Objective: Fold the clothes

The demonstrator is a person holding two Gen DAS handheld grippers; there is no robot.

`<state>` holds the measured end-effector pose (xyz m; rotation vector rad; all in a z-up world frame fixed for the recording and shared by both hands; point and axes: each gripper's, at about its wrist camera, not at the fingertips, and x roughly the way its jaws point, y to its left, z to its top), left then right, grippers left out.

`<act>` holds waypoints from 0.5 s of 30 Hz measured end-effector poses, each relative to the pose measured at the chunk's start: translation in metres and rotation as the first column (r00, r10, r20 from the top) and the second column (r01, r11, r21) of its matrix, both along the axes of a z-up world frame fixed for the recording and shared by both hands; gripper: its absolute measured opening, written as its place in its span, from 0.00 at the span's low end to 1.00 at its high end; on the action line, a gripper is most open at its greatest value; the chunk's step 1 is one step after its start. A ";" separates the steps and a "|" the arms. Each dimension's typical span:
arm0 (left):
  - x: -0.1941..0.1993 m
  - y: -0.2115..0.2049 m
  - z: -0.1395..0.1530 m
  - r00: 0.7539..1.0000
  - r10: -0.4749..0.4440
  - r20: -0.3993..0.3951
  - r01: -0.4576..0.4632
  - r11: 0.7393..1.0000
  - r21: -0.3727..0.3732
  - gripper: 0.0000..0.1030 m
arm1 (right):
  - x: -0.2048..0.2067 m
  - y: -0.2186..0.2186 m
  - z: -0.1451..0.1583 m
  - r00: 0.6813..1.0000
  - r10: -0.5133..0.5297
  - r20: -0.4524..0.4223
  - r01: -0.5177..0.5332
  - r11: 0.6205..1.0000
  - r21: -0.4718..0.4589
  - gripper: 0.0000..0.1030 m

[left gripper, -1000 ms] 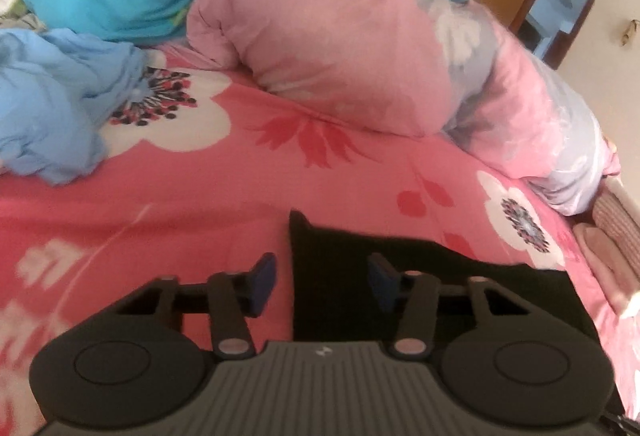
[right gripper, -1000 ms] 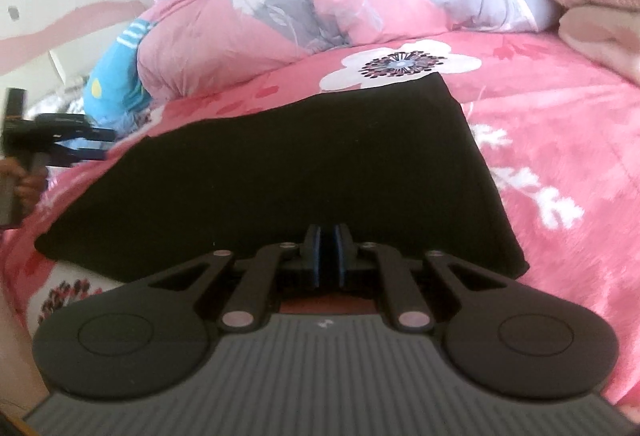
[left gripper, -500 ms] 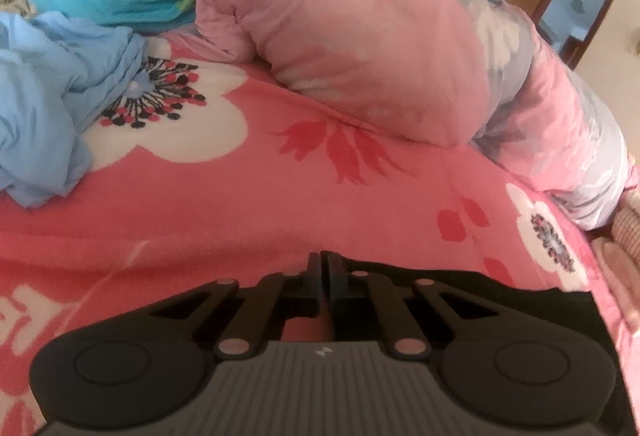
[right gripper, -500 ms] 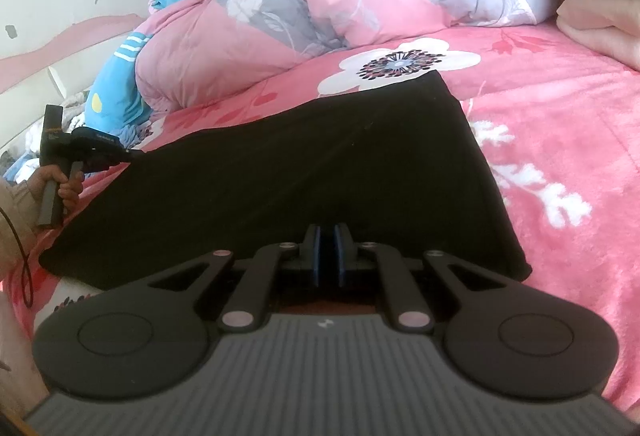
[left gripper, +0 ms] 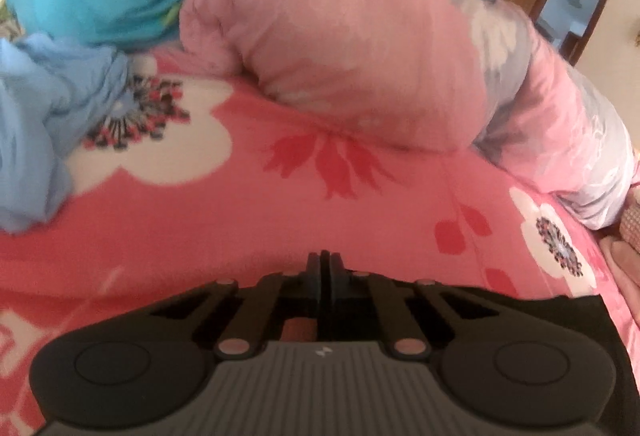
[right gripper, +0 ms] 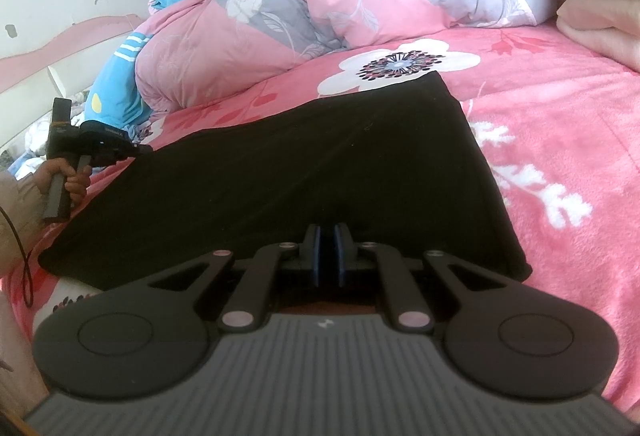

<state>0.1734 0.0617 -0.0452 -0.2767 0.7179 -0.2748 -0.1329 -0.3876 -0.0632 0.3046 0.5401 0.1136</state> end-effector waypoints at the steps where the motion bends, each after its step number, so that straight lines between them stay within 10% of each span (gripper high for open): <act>1: 0.000 0.000 0.002 1.000 0.002 0.011 -0.003 1.000 0.004 0.04 | 0.000 0.000 0.000 1.000 0.000 0.000 0.000 1.000 0.000 0.07; 15: 0.013 0.000 -0.013 1.000 -0.001 0.002 0.001 0.998 0.062 0.13 | 0.000 0.000 0.001 1.000 0.001 -0.001 -0.001 1.000 0.001 0.06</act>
